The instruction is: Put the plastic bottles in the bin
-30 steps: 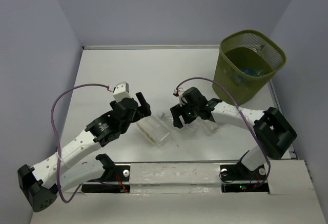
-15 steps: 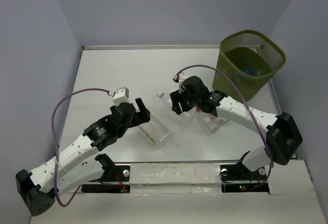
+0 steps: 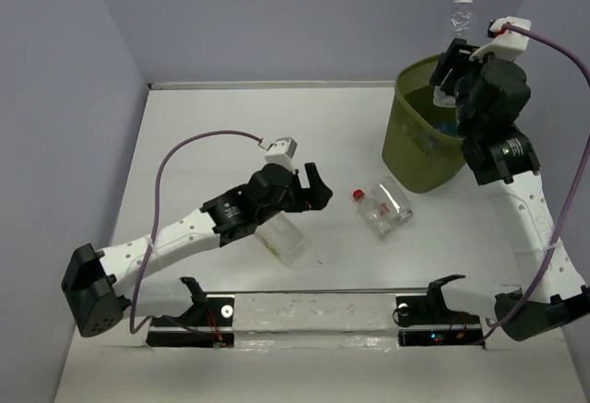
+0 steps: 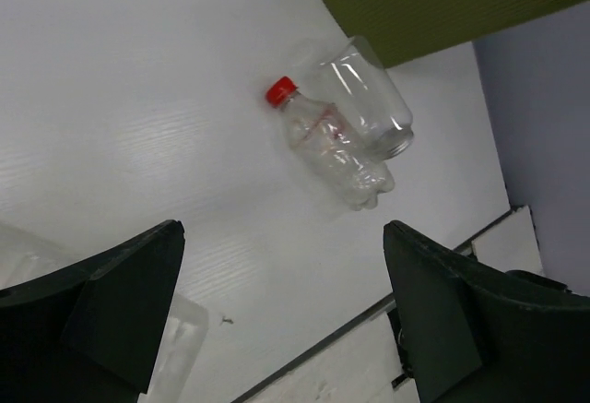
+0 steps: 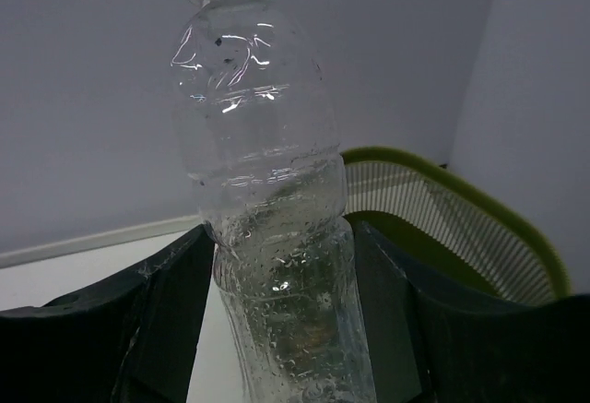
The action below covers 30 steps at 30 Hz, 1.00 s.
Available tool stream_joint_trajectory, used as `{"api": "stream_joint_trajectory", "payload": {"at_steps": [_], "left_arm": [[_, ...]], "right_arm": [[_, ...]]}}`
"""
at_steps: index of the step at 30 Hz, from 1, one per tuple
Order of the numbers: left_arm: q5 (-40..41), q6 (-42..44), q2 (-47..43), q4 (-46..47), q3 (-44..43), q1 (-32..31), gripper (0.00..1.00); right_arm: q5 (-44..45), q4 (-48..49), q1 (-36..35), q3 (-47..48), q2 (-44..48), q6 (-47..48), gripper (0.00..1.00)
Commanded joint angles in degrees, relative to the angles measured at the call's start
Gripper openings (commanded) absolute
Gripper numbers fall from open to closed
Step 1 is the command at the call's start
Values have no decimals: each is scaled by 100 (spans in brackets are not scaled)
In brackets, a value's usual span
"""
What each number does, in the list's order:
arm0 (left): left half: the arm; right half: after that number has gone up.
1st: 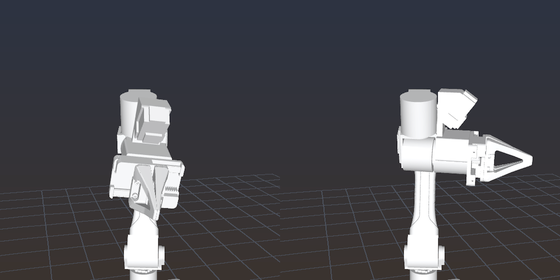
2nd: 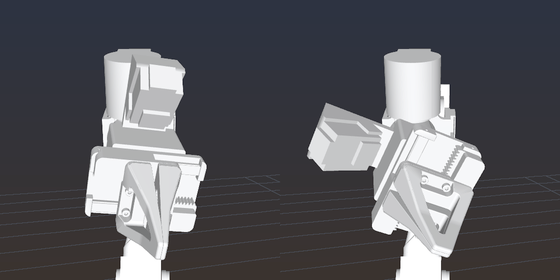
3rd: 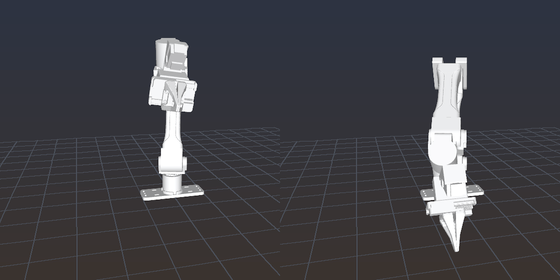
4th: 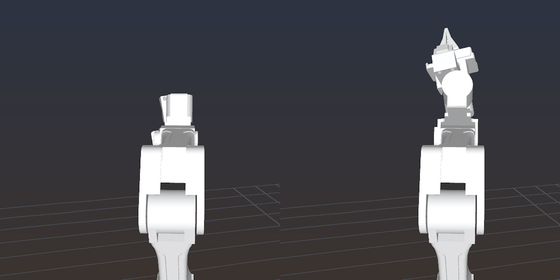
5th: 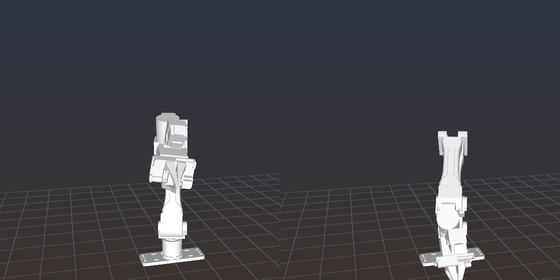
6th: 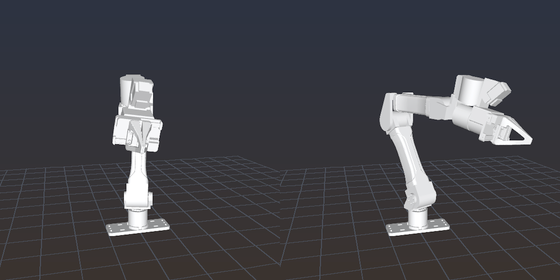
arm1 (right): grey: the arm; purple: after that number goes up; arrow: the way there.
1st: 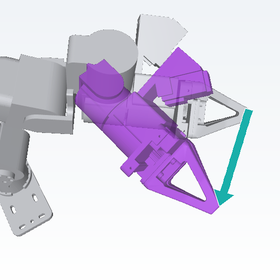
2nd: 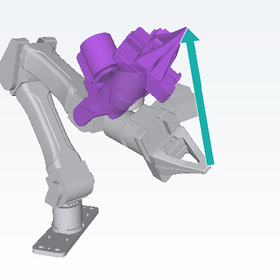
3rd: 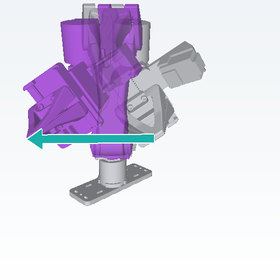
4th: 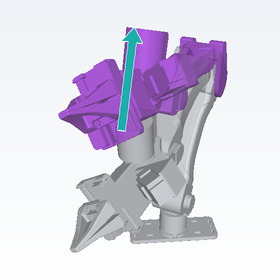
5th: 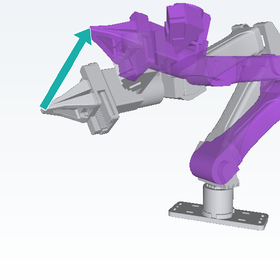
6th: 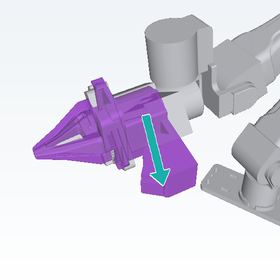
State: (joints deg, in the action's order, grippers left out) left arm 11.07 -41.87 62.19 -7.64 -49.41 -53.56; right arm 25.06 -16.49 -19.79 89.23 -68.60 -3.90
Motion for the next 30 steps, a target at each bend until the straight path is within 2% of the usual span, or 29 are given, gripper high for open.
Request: {"api": "stream_joint_trajectory", "payload": {"at_steps": [1,3,4,6,7,8,10,16,19,24,30], "left_arm": [[-499,-163,966,1044,-534,-269,99],[-553,-338,1302,1325,-605,-304,99],[-623,-383,1617,1396,-692,-330,99],[-702,-462,1944,1476,-815,-348,99],[-764,-515,2224,1485,-955,-374,99],[-764,-533,2357,1502,-1035,-392,99],[-703,-612,2760,1511,-1245,-427,99],[-518,-945,3685,1590,-1668,-541,99],[-501,-1165,4106,1713,-1852,-559,99],[-527,-1271,4617,1862,-2090,-576,99],[-720,-1306,5205,1985,-2345,-612,99]], "right_arm": [[316,49,677,-238,-277,-39,28],[254,137,1158,-458,-242,-215,30],[141,285,1336,-694,-190,-321,37],[-124,418,1565,-863,-163,-585,57],[-237,419,1627,-864,-197,-612,82],[-308,332,1628,-803,-233,-638,89],[-545,182,1628,-723,-233,-682,95],[-1748,-38,1628,-1073,355,-936,95],[-2346,-56,1173,-1653,821,-1121,95],[-2278,32,338,-2839,1480,-1323,93],[-2295,120,-7,-3912,1850,-1587,91]]}}
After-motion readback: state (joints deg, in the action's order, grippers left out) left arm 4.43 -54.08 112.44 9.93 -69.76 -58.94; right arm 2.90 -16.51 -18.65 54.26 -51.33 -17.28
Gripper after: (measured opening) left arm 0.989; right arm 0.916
